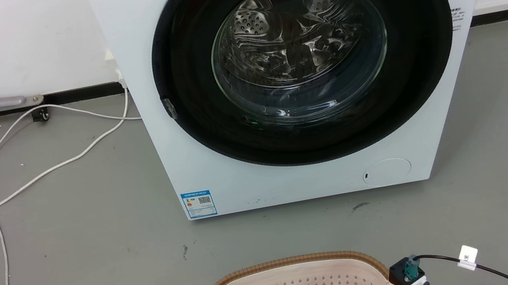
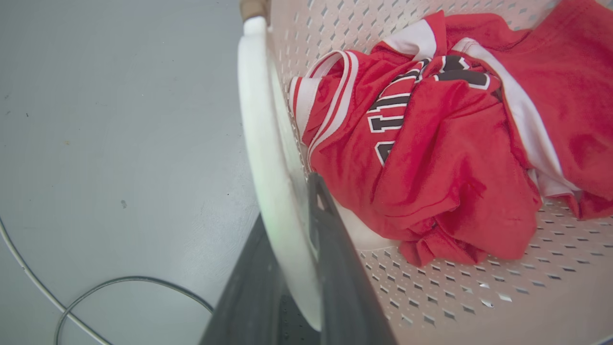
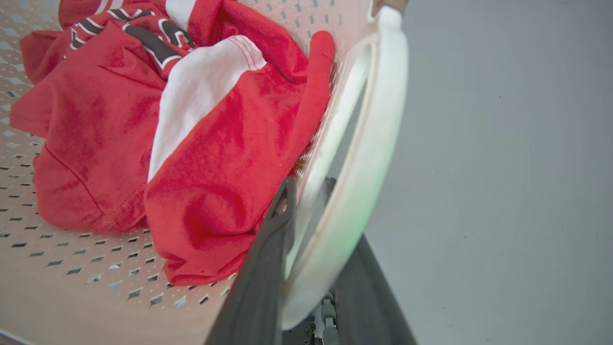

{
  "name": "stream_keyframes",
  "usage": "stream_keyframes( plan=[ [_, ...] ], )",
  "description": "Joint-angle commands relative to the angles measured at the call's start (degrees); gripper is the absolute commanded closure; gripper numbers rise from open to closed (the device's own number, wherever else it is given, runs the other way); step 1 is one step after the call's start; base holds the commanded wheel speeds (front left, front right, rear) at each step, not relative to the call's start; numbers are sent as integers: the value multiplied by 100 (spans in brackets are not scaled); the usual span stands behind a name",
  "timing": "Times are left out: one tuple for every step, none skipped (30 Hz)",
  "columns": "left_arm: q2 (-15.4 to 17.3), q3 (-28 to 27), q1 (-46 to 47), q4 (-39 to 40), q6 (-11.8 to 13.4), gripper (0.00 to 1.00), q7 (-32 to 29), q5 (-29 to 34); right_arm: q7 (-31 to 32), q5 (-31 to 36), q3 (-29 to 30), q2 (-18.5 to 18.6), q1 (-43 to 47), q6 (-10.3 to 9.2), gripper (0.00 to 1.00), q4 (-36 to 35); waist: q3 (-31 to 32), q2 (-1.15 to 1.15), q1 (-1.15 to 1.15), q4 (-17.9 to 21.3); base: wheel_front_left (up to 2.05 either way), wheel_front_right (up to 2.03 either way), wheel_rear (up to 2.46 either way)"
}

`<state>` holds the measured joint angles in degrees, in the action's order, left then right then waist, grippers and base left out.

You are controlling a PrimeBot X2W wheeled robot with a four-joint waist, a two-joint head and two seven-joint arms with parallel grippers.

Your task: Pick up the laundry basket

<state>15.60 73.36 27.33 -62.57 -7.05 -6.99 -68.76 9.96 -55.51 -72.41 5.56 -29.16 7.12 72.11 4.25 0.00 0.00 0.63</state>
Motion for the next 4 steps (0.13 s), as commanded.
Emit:
stream_keyframes(
  plan=[
    [-23,6,-22,62,-68,100,11,28,9,4,-40,-3,-44,67,100,-21,0,0,0,3,0,0,0],
    [-23,6,-22,63,-68,100,7,30,12,-3,-43,-2,-42,67,100,-19,1,0,0,4,0,0,0],
    [-25,6,-22,63,-68,100,11,35,14,-10,-45,-1,-39,67,100,-19,2,0,0,4,0,0,0],
    [-27,6,-22,62,-68,100,10,37,12,-15,-47,-1,-36,67,100,-18,4,0,0,4,0,0,0]
  ],
)
